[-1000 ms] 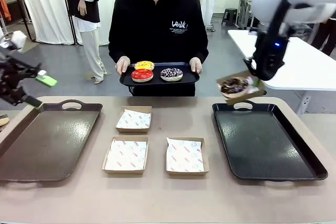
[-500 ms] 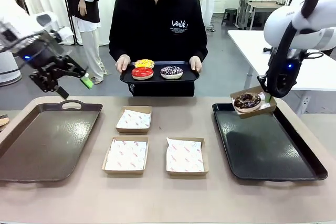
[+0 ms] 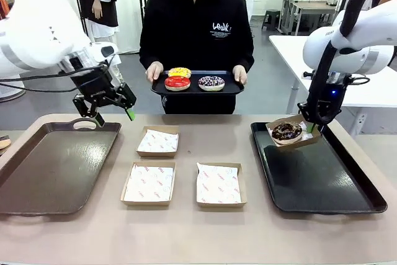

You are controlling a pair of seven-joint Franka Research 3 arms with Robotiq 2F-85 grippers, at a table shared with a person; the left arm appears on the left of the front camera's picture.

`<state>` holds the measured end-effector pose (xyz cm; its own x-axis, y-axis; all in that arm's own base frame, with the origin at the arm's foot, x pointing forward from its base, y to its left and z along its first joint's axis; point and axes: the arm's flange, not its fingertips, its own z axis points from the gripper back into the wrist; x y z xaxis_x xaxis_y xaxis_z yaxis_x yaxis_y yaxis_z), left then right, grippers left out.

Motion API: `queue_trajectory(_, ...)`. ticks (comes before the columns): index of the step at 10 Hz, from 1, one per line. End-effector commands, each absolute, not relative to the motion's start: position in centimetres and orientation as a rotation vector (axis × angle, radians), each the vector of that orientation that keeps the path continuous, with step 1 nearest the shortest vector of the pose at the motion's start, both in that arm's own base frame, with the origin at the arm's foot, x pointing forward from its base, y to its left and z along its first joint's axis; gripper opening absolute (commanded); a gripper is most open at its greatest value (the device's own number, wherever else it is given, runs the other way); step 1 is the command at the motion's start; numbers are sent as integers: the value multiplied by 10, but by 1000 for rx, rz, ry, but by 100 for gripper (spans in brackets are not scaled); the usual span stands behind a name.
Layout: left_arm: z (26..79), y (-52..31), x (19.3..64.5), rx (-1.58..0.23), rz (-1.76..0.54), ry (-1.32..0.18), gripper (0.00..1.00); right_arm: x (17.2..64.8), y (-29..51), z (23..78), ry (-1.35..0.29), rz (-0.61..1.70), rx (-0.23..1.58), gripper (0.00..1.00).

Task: Individually package the donuts and arrange them on the tray.
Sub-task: Place the picked Paper togo box on the Handle tray while simultaneously picking up another Paper togo box from the table with the other hand.

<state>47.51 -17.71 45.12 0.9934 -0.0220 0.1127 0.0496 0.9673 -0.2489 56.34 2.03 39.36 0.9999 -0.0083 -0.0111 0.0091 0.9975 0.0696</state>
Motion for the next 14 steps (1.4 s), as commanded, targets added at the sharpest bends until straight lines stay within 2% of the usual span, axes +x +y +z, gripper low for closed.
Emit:
queue_trajectory(1, 440, -191, 495, -194, -17, -120, 100, 560, 20, 400, 1, -12, 60, 1)
queue_trajectory(4, 409, -198, 521, -144, -8, -98, 100, 560, 20, 400, 1, -12, 60, 1)
queue_trajectory(9, 365, -229, 531, -40, -49, -98, 100, 560, 20, 400, 1, -12, 60, 1)
queue_trajectory(14, 352, -244, 569, 14, -21, -201, 100, 560, 20, 400, 1, -12, 60, 1)
